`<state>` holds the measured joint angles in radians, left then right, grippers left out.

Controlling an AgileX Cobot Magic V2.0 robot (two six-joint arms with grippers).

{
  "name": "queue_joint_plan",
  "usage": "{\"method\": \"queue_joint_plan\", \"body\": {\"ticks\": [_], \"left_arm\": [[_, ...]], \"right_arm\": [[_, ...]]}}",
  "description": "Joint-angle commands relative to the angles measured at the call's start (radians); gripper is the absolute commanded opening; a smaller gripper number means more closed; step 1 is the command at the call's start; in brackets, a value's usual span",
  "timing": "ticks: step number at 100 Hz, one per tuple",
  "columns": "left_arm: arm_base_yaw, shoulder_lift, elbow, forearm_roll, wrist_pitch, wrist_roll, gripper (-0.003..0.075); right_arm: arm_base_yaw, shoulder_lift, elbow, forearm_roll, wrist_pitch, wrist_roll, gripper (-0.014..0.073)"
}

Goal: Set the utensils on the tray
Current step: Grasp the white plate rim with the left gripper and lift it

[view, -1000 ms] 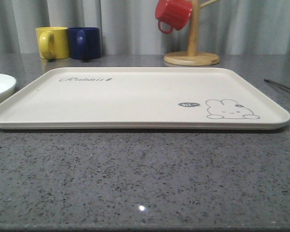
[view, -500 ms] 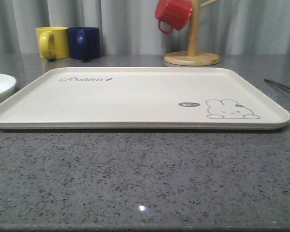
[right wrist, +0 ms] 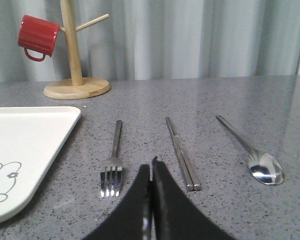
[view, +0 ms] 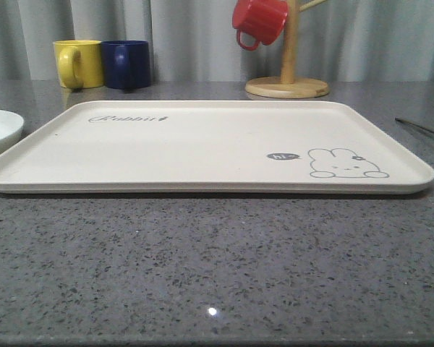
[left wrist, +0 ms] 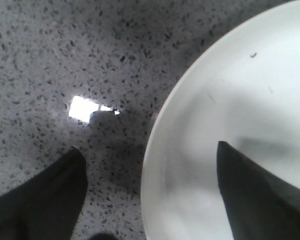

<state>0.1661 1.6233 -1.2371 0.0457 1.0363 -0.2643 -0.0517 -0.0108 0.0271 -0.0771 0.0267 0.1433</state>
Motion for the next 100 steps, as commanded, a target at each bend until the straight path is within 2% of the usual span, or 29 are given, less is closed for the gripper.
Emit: {"method": "queue_joint_plan", "body": {"ticks": [1, 7, 19, 33, 57, 71, 88, 100], "left_arm": [[0.001, -0.028, -0.031, -0.004, 0.0, -0.011, 0.0457], [0.001, -0.028, -0.031, -0.004, 0.0, -0.011, 0.0386], [0.001, -0.028, -0.031, -0.004, 0.004, -0.011, 0.018], [0.001, -0.028, -0.031, -0.002, 0.016, -0.011, -0.0022], [0.049, -0.037, -0.054, 0.002, 0.037, 0.0, -0.0019], [0.091, -0.089, -0.109, -0.046, 0.037, 0.015, -0.0019], [0.121, -0.147, -0.188, -0.302, 0.005, 0.156, -0.0019], [0.111, -0.151, -0.212, -0.571, -0.003, 0.316, -0.0019]], "right_arm": [[0.0, -0.017, 0.001, 0.002, -0.078, -0.007, -0.0068], [0.0, -0.017, 0.001, 0.002, -0.078, -0.007, -0.0068], [0.0, -0.017, 0.001, 0.002, -0.078, -0.007, -0.0068], [0.0, -0.017, 0.001, 0.002, -0.078, -0.007, -0.0068], [0.0, -0.017, 0.001, 0.002, -0.078, -0.007, -0.0068], [0.0, -0.017, 0.001, 0.002, -0.078, -0.007, -0.0068], [0.0, -0.017, 0.001, 0.002, -0.078, -0.007, -0.0068], [0.0, -0.017, 0.001, 0.002, -0.078, -0.007, -0.0068]]}}
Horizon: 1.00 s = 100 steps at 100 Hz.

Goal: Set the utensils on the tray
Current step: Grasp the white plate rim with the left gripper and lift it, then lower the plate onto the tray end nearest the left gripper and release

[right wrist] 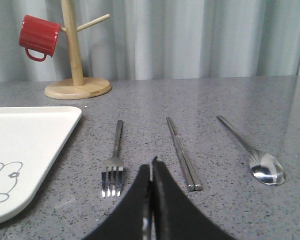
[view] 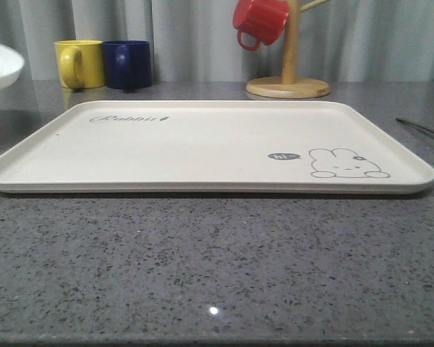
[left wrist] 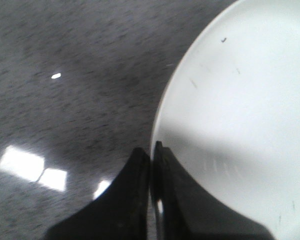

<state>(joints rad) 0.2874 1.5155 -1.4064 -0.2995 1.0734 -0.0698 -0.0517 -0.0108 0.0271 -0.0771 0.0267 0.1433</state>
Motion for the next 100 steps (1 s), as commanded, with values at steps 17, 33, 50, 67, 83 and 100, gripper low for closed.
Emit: {"method": "queue_joint_plan", "body": {"ticks": [17, 33, 50, 67, 83, 100], "left_arm": [[-0.132, -0.04, -0.042, -0.343, -0.04, 0.24, -0.0019], [-0.277, 0.005, -0.041, -0.33, -0.04, 0.24, -0.0019], [-0.391, 0.083, -0.041, -0.321, -0.04, 0.24, -0.0019], [-0.429, 0.15, -0.041, -0.263, -0.053, 0.24, -0.0019], [-0.429, 0.179, -0.041, -0.227, -0.07, 0.24, -0.0019], [-0.429, 0.178, -0.041, -0.187, -0.086, 0.24, -0.0019]], "right_arm": [[0.0, -0.017, 0.001, 0.002, -0.078, -0.007, -0.0068], [0.0, -0.017, 0.001, 0.002, -0.078, -0.007, -0.0068], [0.0, -0.017, 0.001, 0.002, -0.078, -0.007, -0.0068], [0.0, -0.017, 0.001, 0.002, -0.078, -0.007, -0.0068], [0.0, -0.017, 0.001, 0.002, -0.078, -0.007, -0.0068], [0.0, -0.017, 0.001, 0.002, -0.078, -0.007, -0.0068]]}}
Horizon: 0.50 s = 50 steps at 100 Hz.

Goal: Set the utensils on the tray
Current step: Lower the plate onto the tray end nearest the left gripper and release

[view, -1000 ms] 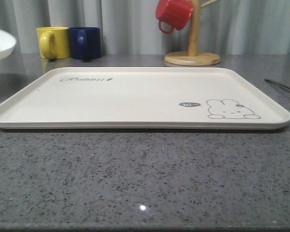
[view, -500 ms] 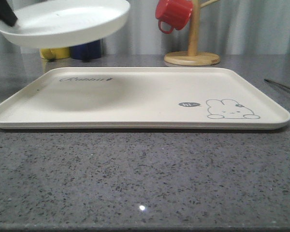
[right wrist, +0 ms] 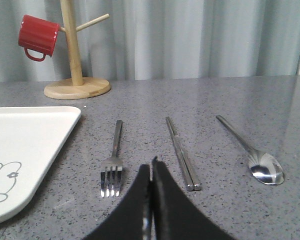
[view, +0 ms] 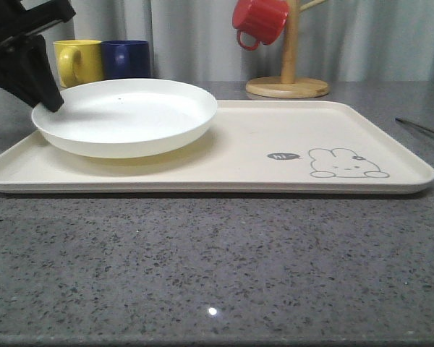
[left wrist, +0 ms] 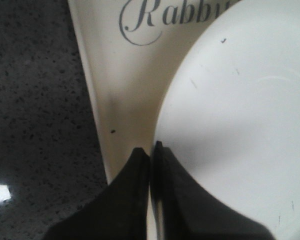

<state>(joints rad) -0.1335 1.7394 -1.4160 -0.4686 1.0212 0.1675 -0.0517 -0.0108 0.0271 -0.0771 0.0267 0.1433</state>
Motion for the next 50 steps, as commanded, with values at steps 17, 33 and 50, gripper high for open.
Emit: {"method": "queue_joint_plan", "body": {"ticks": [17, 33, 50], "left_arm": [[-0.008, -0.046, -0.031, -0.007, -0.045, 0.001, -0.0018], [0.001, -0.046, -0.031, -0.007, -0.052, 0.001, 0.0078], [0.014, -0.046, -0.031, -0.02, -0.07, 0.001, 0.0248]], "right_arm": [[0.0, -0.017, 0.001, 0.002, -0.078, -0.007, -0.0068], [0.0, -0.017, 0.001, 0.002, -0.078, -0.007, -0.0068], [0.0, -0.017, 0.001, 0.002, -0.078, -0.007, -0.0068]]}}
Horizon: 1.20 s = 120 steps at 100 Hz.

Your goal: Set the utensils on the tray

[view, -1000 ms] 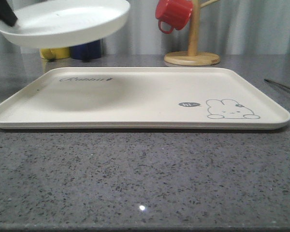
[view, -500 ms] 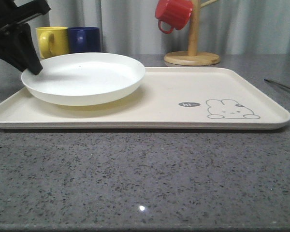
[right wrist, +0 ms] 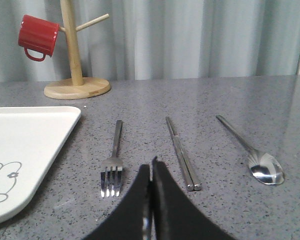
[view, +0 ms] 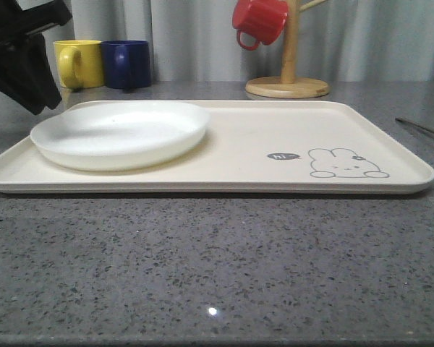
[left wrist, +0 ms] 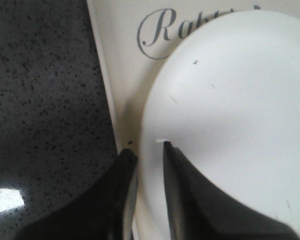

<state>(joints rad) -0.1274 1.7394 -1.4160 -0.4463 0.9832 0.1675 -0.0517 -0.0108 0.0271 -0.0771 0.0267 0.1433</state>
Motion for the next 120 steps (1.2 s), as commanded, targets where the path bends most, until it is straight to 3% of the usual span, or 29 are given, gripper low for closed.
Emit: {"method": "queue_joint_plan", "body": {"ticks": [1, 16, 33, 80, 120], "left_arm": [[0.008, -0.046, -0.031, -0.042, -0.034, 0.001, 0.0249], [0.008, -0.064, -0.039, -0.032, -0.072, 0.001, 0.0205], [0.008, -0.138, -0.025, 0.031, -0.166, 0.001, -0.0022], [0.008, -0.592, 0.395, 0.325, -0.488, -0.007, -0.002], [0.008, -1.078, 0.743, 0.313, -0.497, -0.007, -0.002]], "right_arm": [[0.0, -0.017, 0.001, 0.002, -0.078, -0.007, -0.0068], [0.0, -0.017, 0.001, 0.002, -0.078, -0.007, -0.0068], [0.0, -0.017, 0.001, 0.002, -0.078, -0.007, -0.0068], [0.0, -0.017, 0.001, 0.002, -0.078, -0.007, -0.0068], [0.0, -0.017, 0.001, -0.078, -0.071, -0.008, -0.0068]]}}
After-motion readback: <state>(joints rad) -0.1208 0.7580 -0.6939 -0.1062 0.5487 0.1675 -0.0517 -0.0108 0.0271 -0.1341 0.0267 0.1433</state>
